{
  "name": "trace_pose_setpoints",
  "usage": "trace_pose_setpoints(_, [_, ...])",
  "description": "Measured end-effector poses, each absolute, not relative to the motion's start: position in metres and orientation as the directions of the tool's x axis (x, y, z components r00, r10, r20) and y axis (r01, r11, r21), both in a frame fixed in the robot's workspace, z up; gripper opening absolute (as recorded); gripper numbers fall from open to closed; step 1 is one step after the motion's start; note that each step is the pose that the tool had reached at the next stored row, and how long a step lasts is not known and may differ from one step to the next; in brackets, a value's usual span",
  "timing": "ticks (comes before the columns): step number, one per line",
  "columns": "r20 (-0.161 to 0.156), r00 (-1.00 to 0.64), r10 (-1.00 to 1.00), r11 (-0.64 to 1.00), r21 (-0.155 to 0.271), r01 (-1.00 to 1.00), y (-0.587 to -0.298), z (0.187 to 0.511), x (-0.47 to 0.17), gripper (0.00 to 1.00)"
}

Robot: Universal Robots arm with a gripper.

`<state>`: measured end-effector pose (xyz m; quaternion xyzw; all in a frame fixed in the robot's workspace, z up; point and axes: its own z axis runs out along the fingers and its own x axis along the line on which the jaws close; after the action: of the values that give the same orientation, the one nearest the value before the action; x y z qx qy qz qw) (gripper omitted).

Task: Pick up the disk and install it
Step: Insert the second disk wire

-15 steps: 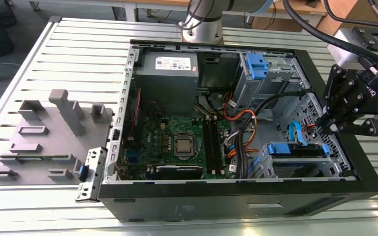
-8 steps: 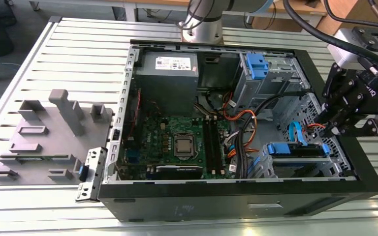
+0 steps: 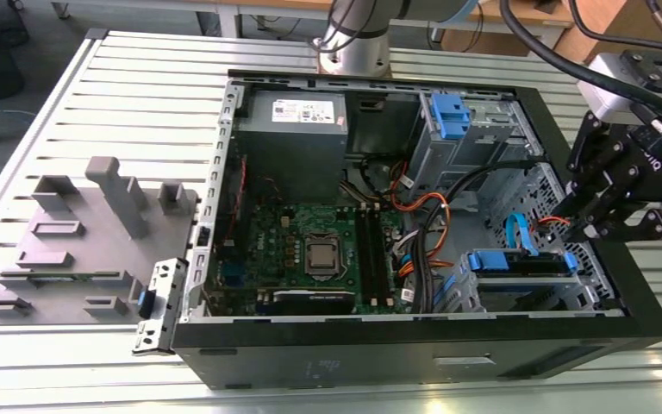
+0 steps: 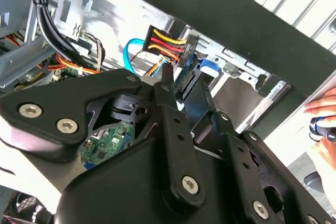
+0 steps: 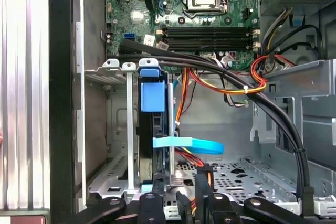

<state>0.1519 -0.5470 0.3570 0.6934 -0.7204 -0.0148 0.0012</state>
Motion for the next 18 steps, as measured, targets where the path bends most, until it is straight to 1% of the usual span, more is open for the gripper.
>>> trace_pose_setpoints(6, [-0.011, -0.039, -0.999, 0.038, 0.026, -0.999, -0.546, 0.355, 0.161, 0.36])
trace_pose_setpoints(15, [0.02, -0.039, -0.999, 0.039, 0.031, -0.999, -0.544, 0.35, 0.17, 0.36])
trace_pose_setpoints(18, [0.023, -0.039, -0.999, 0.039, 0.03, -0.999, -0.543, 0.35, 0.17, 0.36])
